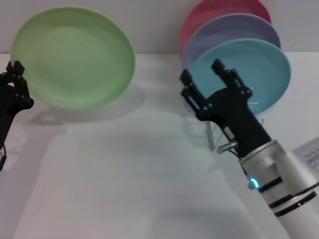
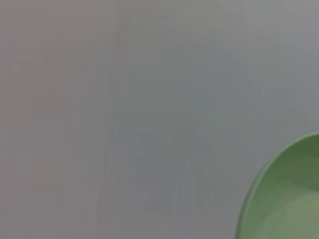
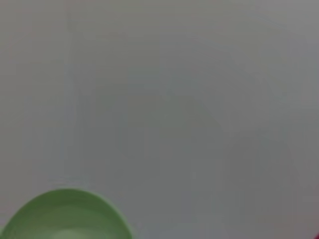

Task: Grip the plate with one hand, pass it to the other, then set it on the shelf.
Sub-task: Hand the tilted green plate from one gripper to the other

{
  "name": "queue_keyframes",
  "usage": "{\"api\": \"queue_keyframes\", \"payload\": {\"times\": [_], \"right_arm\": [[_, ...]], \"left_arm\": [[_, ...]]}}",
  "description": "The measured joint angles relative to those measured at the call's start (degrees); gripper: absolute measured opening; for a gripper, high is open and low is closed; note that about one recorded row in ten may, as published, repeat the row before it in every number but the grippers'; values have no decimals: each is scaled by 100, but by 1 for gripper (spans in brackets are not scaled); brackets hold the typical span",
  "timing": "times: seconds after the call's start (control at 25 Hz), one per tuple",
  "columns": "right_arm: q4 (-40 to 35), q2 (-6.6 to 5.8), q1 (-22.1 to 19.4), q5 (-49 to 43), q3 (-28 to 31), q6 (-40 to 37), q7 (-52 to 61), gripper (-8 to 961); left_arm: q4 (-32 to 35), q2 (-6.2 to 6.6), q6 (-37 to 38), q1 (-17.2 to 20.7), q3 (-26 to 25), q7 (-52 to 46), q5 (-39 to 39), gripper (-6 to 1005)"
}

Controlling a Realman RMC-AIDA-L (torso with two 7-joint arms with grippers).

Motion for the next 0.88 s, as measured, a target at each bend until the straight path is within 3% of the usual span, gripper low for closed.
{"api": "queue_keyframes", "payload": {"times": [0.24,0.56,0.88], "right_arm": [[82,14,225,28,-46,455,39,745],[123,26,444,121,-40,965,57,746],[127,33,632,173,49,1392,73,746]], "left_arm": [[-1,-1,105,4,578,255,-623,35],[7,0,151,54,723,258,-783,35],[3,0,151,69,1373,401,-1754,35]]}}
